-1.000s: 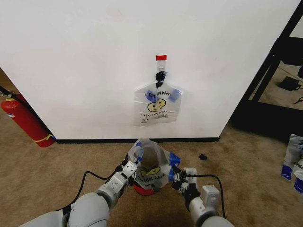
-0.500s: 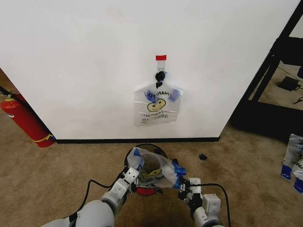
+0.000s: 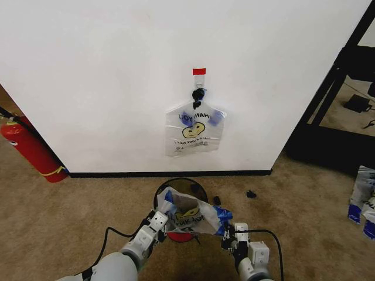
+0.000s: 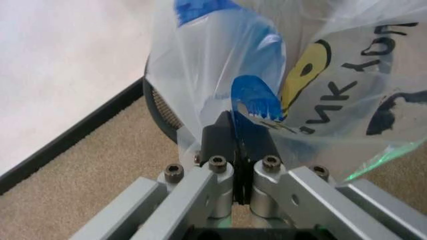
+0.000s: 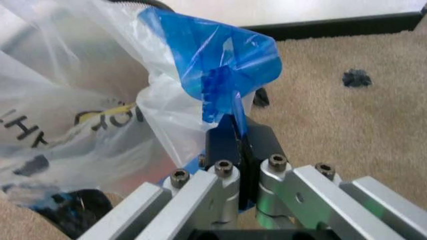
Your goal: Pick up the garbage bag from the wall and place it over the trash bin.
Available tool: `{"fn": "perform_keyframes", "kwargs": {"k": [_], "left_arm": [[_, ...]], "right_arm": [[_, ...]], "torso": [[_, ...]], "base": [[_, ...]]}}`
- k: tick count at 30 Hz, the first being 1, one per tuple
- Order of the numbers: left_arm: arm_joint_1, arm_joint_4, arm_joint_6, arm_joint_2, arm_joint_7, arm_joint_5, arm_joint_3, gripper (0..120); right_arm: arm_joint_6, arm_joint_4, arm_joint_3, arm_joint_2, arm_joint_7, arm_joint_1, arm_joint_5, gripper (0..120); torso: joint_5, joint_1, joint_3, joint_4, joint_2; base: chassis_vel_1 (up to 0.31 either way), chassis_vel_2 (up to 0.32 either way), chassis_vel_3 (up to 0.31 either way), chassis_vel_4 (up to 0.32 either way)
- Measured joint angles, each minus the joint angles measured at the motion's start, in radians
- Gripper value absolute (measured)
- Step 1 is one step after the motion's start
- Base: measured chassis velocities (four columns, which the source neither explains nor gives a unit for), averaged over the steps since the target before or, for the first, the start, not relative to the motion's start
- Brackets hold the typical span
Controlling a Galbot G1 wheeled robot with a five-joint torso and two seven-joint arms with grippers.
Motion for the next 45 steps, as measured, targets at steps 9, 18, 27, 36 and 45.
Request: {"fn": "perform_keyframes", "kwargs": {"k": [9,18,27,36,45], "left_arm": [[0.037,-0.009,0.002,0.021,-0.01,-0.01,-0.037,0],[0.085,0.059,0.004,-0.024,-0.022,-0.027,-0.051,0],[0.092,0.092,0.001,-0.055,-0.027,-0.022,-0.053,0],[0.077,0.115,-0.003,-0.069,-0.03,-0.02,-0.049,0],[0.095,0.129,-0.004,-0.069,-0.03,-0.018,-0.052,0]], "right_arm": [[-0.009,-0.004,-0.002,-0.008,-0.003,0.011,0.005,0],[-0.031,-0.049,-0.018,-0.001,-0.001,0.041,0.015,0],[-0.038,-0.093,-0.02,0.006,0.002,0.067,0.019,0],[-0.024,-0.162,-0.018,0.022,-0.005,0.103,0.014,0],[-0.001,-0.219,-0.02,0.04,-0.024,0.137,0.001,0]], "torso": [[0.0,0.0,0.0,-0.0001,0.0],[-0.0001,0.0,0.0,0.0,0.0],[0.0,0.0,0.0,0.0,0.0],[0.0,0.0,0.0,0.0,0.0],[0.0,0.0,0.0,0.0,0.0]], "base": [[0.0,0.0,0.0,0.0],[0.0,0.0,0.0,0.0],[0.0,0.0,0.0,0.0],[0.0,0.0,0.0,0.0],[0.0,0.0,0.0,0.0]]}}
